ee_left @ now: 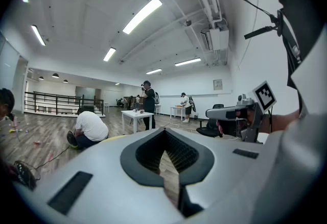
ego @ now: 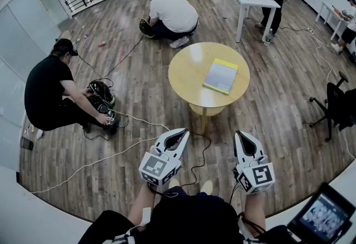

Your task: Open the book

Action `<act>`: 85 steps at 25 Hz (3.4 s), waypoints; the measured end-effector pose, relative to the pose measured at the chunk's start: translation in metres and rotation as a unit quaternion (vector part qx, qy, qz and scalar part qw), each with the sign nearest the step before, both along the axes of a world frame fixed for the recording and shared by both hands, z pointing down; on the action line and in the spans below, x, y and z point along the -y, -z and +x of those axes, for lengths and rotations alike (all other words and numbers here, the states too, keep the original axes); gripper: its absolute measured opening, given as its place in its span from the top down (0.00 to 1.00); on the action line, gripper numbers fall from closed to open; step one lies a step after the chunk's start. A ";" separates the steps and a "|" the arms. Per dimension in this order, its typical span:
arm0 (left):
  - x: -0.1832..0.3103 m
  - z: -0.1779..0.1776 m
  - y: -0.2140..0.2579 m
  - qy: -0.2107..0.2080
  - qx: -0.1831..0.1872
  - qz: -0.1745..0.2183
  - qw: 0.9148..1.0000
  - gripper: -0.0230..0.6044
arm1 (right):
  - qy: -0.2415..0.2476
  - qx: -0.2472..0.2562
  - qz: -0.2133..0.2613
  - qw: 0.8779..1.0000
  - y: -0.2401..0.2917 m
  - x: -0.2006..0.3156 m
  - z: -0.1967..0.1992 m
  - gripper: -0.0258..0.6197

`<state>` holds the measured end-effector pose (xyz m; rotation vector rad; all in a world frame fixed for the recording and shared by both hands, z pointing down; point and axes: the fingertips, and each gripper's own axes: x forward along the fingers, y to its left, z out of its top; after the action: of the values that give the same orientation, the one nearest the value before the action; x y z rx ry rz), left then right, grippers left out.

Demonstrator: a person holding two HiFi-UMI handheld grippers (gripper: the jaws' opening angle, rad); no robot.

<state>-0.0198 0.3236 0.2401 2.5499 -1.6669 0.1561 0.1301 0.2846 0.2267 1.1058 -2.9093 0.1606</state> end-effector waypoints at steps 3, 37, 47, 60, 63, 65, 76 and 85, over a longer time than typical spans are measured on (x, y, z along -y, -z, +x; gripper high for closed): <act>0.002 0.010 -0.003 0.013 0.002 0.001 1.000 0.97 | 0.007 -0.002 0.000 1.000 -0.004 0.006 0.014 0.95; 0.330 -0.131 -0.100 -0.055 -0.007 -0.058 0.997 0.97 | -0.032 -0.111 -0.088 0.989 -0.128 0.316 -0.146 0.95; 0.361 -0.147 -0.195 -0.038 -0.043 -0.108 0.993 0.97 | -0.004 -0.145 -0.129 0.981 -0.230 0.350 -0.186 0.95; 0.350 -0.153 -0.201 -0.023 -0.063 -0.125 0.990 0.97 | 0.029 -0.420 -0.108 0.901 -0.346 0.366 -0.217 0.64; 0.346 -0.156 -0.201 -0.023 -0.062 -0.128 0.990 0.97 | 0.009 -0.424 -0.112 0.899 -0.349 0.370 -0.214 0.64; 0.345 -0.157 -0.203 -0.024 -0.055 -0.133 0.989 0.97 | -0.001 -0.412 -0.120 0.903 -0.349 0.370 -0.212 0.64; 0.345 -0.159 -0.204 -0.023 -0.068 -0.134 0.988 0.97 | -0.021 -0.386 -0.144 0.911 -0.353 0.364 -0.218 0.75; 0.338 -0.156 -0.209 -0.029 -0.068 -0.137 0.988 0.97 | -0.080 -0.314 -0.201 0.925 -0.350 0.362 -0.220 0.92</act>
<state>-0.1759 -0.0145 0.4486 2.3492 -1.4142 0.1956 -0.0901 -0.0772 0.5769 1.0664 -2.1041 0.3200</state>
